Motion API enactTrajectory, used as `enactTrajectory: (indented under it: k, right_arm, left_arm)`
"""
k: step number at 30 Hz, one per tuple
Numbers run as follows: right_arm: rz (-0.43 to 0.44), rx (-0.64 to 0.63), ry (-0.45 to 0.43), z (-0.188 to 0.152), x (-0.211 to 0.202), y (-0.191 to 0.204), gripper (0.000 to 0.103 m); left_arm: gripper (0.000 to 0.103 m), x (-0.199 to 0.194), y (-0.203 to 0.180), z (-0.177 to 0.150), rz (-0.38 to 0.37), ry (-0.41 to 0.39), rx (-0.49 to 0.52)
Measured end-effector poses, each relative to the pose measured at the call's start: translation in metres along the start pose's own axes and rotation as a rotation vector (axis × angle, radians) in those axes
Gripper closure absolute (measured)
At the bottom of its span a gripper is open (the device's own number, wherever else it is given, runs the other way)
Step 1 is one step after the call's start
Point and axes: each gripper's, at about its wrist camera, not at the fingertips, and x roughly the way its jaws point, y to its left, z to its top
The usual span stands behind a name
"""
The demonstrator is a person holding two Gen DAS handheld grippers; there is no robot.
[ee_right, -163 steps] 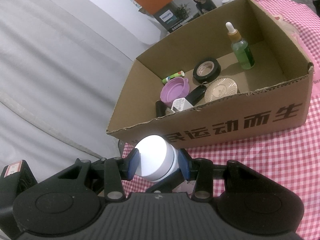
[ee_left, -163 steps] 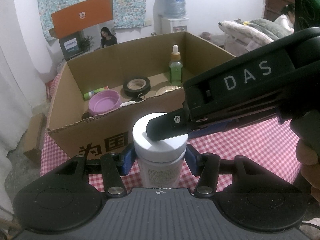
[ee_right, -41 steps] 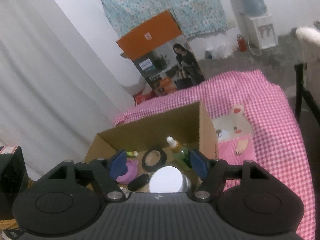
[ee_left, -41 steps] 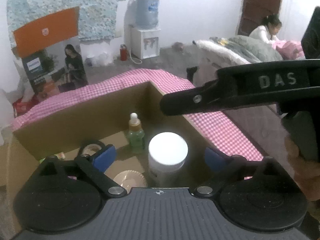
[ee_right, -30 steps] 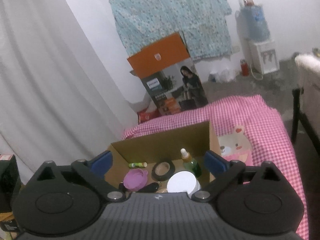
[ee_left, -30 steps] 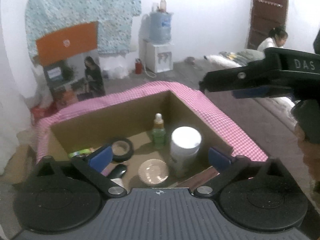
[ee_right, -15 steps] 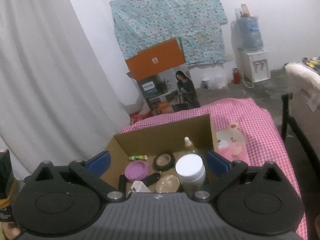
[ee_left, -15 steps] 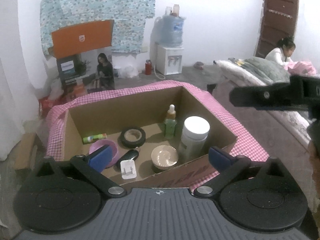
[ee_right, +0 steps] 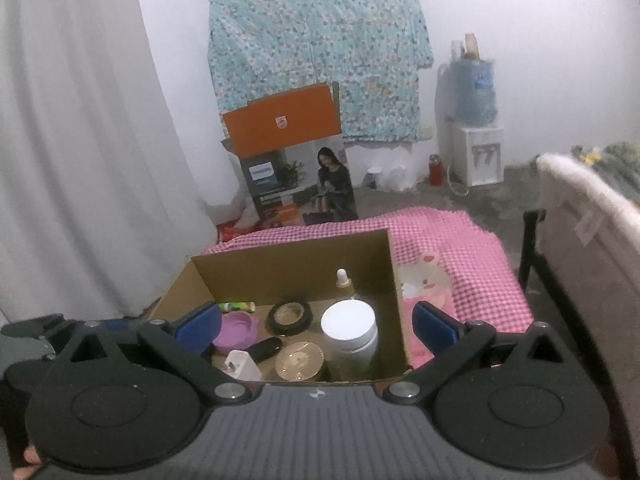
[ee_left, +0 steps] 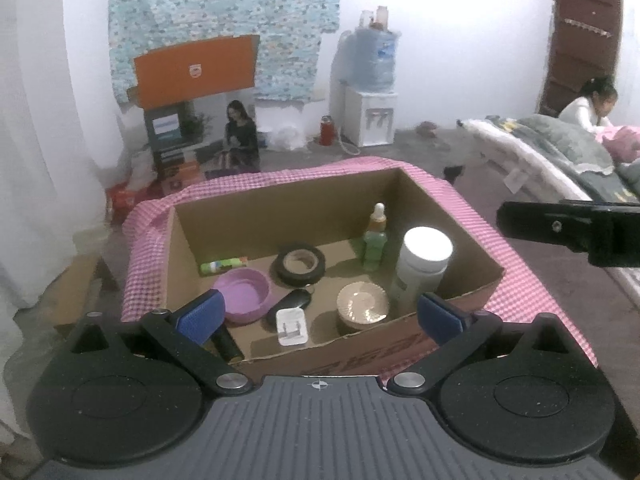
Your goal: Organize rigid objects
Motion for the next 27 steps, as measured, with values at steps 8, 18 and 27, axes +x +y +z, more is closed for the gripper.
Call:
enactTrajectory:
  k: [8,18,27]
  right_arm:
    - [-0.155,-0.092,-0.023,-0.007,-0.008,0.015,0.0]
    - [-0.206,-0.2,-0.062,-0.013,-0.008,0.035,0.0]
    - [-0.194,-0.205,-0.024,-0.017,0.002,0.041,0.0]
  left_arm:
    - [0.0,0.0,-0.006,-0.004,0.089,0.011,0.011]
    - [0.0,0.009,0.003,-0.009,0.156,0.045,-0.031]
    - [0.0,0.009,0.017,-0.01,0.217,0.09,-0.081]
